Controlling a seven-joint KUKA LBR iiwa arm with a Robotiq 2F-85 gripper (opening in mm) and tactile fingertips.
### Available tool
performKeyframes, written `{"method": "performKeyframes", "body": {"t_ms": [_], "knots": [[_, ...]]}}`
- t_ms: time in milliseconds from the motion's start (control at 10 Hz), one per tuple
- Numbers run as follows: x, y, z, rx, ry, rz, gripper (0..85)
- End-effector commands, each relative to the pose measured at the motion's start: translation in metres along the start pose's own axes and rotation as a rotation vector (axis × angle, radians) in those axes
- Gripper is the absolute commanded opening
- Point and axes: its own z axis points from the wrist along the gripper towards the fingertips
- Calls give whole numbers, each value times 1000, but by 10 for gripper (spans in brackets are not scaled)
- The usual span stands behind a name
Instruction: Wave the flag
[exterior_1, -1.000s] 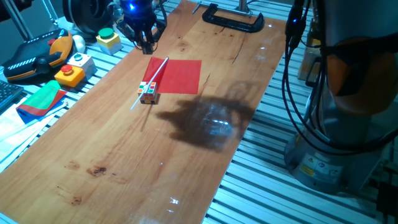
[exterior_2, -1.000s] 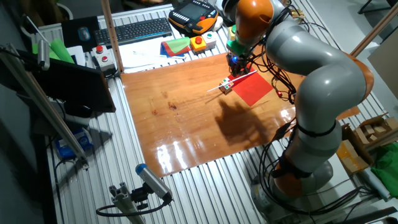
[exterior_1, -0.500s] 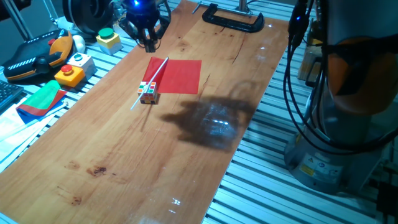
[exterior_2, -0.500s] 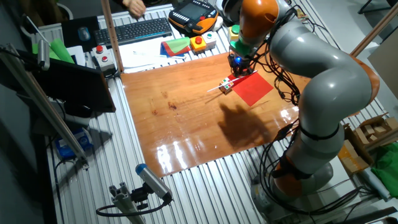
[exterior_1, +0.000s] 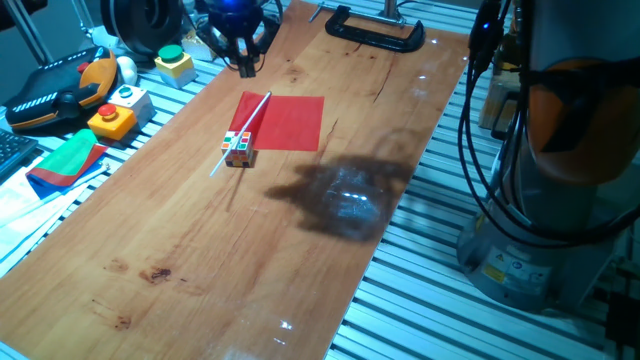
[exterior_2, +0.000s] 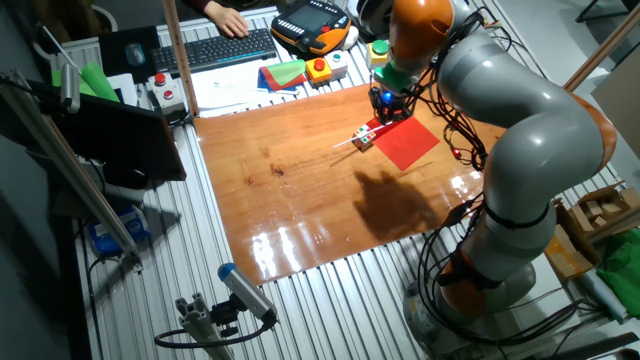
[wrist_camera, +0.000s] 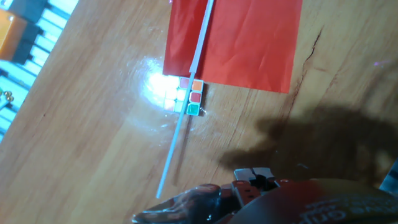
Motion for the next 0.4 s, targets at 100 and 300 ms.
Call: {"method": "performKeyframes", "body": {"t_ms": [100, 300], "knots": [[-1, -2, -1, -5, 3, -16, 7], [0, -2, -2, -7, 6, -17, 7]]}}
